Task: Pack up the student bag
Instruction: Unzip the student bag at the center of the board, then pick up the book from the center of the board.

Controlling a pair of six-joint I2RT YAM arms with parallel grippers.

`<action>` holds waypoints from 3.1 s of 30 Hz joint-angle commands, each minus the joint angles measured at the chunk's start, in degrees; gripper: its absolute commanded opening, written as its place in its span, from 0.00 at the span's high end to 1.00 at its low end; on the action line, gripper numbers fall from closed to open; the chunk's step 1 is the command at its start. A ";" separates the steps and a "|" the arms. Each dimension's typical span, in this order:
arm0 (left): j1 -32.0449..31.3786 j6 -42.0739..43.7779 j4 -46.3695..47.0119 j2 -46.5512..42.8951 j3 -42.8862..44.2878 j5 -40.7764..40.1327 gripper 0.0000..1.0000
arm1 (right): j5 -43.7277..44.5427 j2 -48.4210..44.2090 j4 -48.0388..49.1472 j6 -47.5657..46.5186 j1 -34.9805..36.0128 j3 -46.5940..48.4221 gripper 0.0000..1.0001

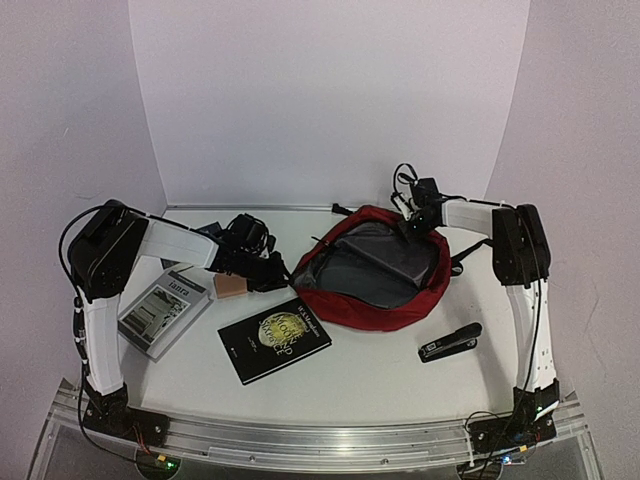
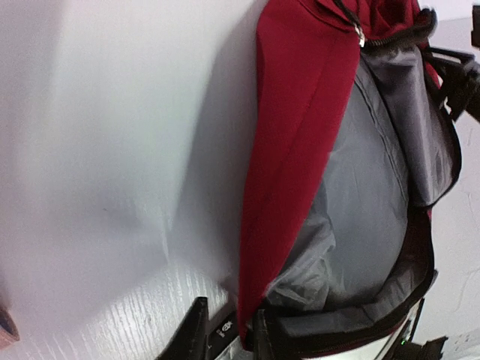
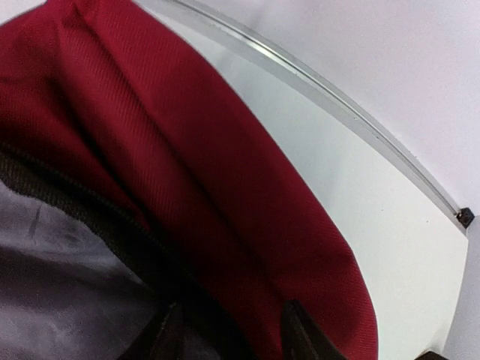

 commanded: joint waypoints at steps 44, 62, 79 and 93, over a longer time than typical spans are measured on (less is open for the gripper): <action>36.40 5.41 -29.36 -40.94 -22.31 -14.27 0.00 | -38.15 -31.12 -14.15 17.72 18.26 -26.68 0.02; 45.79 10.14 -22.04 -34.52 -29.34 -2.32 0.09 | -42.09 -24.74 -13.90 17.46 26.56 -23.84 0.02; 45.77 9.40 -24.63 -30.09 -23.10 -11.56 0.00 | -44.46 -14.63 -7.13 27.96 33.13 -14.56 0.02; 40.71 8.44 -22.19 -34.23 -29.94 -4.53 0.22 | -43.18 -9.36 -3.79 32.59 35.63 -9.48 0.03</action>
